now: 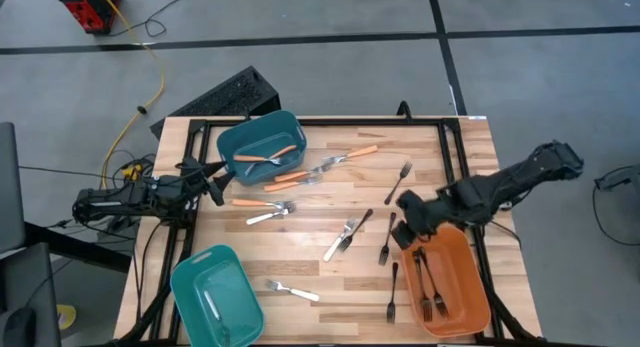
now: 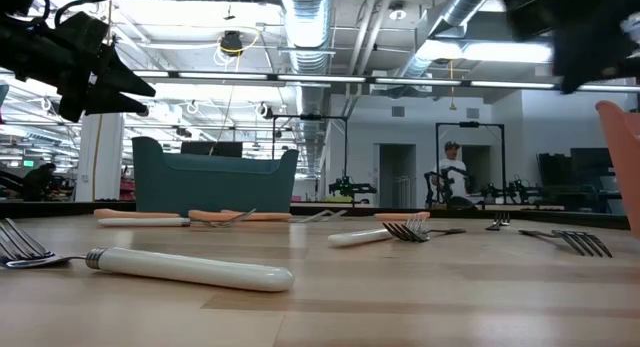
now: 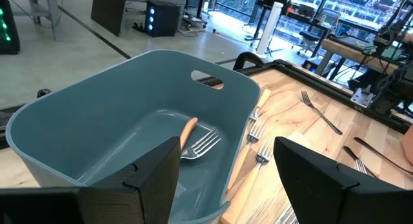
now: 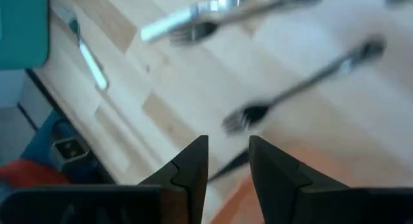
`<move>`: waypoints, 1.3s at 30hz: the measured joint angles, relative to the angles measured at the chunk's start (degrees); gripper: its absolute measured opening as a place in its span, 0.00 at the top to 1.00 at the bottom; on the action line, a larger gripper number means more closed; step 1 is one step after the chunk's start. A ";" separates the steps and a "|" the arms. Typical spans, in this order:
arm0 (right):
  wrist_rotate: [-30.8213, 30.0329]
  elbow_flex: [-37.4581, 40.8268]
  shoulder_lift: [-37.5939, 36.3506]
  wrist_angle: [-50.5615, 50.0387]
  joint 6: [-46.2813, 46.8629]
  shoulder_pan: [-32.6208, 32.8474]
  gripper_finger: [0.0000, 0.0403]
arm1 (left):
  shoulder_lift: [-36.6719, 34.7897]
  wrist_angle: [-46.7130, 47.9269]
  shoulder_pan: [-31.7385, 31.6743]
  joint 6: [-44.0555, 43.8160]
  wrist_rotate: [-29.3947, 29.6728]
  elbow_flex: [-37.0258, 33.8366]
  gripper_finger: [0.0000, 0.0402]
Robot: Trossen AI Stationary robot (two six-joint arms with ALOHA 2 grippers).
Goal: Sort silverware by color (type)
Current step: Put the white fork into the green bin
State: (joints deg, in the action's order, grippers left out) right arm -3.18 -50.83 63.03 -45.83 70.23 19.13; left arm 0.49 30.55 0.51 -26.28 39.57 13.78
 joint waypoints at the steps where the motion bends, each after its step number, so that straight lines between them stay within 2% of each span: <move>1: 0.00 0.00 0.04 0.71 -3.24 -1.96 0.66 | 0.00 0.00 0.02 0.00 0.17 0.00 0.42; 10: -0.02 0.00 0.04 12.24 -29.93 -18.34 0.66 | -0.01 0.00 0.01 -0.06 0.56 0.00 0.42; 16: 0.01 0.00 0.04 22.17 -46.10 -25.26 0.66 | -0.01 0.00 0.00 -0.17 0.61 0.00 0.42; 21: -1.04 0.00 0.11 27.23 -54.59 -30.08 0.66 | 0.00 0.00 0.00 -0.17 0.60 0.00 0.42; 26: -1.60 -0.07 2.81 31.67 -59.21 -34.45 0.65 | -0.01 0.00 0.00 -0.17 0.60 0.00 0.42; 30: -1.33 -0.09 5.91 32.37 -62.84 -34.98 0.62 | -0.02 0.00 0.00 -0.17 0.57 0.00 0.42; 33: 0.46 -0.07 8.56 32.29 -65.98 -32.67 0.58 | -0.02 0.00 0.00 -0.15 0.57 0.00 0.42; 39: -0.06 -0.07 13.19 32.25 -65.00 -29.69 0.50 | -0.02 0.00 0.00 -0.18 0.53 0.00 0.42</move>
State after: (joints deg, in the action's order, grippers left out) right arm -3.24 -50.89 76.22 -13.58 5.23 -10.57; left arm 0.47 30.55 0.51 -26.47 40.10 13.78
